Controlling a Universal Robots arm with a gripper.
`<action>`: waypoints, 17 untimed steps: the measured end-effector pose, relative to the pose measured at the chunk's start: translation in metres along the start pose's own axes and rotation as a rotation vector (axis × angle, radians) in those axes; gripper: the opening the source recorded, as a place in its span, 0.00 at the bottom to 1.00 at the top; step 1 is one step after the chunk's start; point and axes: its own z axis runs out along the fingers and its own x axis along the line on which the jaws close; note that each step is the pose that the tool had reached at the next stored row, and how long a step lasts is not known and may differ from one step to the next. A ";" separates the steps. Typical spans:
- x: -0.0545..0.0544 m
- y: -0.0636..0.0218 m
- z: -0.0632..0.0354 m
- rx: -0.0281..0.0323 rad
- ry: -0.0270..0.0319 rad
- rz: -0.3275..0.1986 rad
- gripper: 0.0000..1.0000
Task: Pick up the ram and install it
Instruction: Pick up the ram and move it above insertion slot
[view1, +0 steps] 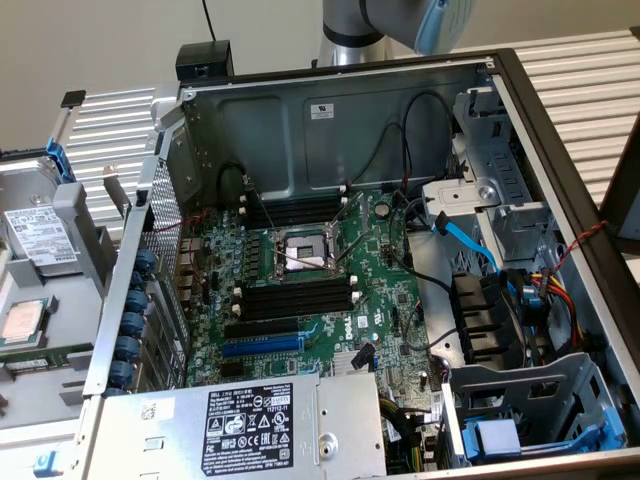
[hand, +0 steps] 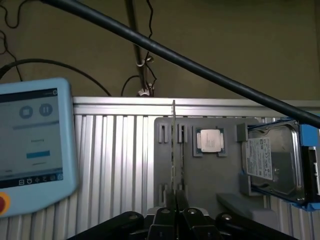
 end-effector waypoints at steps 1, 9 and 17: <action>0.000 0.0002 -0.0029 -0.0009 -0.0001 0.000 0.12; 0.000 0.0009 -0.0096 -0.0034 -0.0003 0.001 0.12; -0.001 -0.0090 -0.0121 -0.0035 -0.0001 0.001 0.12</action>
